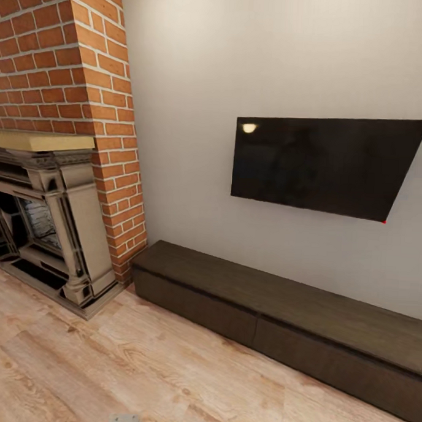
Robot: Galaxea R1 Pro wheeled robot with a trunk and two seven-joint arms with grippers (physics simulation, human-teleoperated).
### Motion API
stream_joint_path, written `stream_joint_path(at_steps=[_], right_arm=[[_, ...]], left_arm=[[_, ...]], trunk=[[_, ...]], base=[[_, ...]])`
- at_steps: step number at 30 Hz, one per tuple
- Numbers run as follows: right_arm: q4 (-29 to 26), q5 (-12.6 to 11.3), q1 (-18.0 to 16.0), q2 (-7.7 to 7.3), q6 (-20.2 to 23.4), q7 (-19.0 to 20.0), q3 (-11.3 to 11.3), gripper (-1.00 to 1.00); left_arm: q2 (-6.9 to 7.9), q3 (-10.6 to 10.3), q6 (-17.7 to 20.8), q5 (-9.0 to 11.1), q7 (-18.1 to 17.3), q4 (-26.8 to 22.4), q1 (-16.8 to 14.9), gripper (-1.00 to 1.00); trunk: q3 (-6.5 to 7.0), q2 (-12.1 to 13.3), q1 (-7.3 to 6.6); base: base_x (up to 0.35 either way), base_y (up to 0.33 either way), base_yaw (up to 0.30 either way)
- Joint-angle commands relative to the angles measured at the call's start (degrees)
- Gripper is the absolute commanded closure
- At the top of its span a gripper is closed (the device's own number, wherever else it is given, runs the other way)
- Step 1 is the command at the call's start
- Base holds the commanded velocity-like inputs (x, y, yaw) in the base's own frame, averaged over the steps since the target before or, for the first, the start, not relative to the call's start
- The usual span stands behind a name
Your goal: Place each of the two pumpkins and all three candles from the living room inside a cabinet in the living room (use any cabinet), then make sure every cabinet is closed, and position the cauldron so it is next to a table in the living room.
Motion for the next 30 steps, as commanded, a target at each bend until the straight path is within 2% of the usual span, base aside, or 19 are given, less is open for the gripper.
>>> stream_joint_path(at_steps=[1,30], right_arm=[[0.00,0.01,0.00,-0.01,0.01,0.00,0.00,-1.00],[0.35,0.03,0.00,0.07,-0.07,-0.01,0.00,-1.00]], left_arm=[[0.00,-0.01,0.00,-0.02,0.00,0.00,0.00,-1.00],[0.00,0.01,0.00,-0.07,0.00,0.00,0.01,-1.00]], trunk=[[0.00,0.00,0.00],[0.01,0.00,0.00]], base=[[0.000,0.000,-0.279],[0.000,0.000,-0.279]])
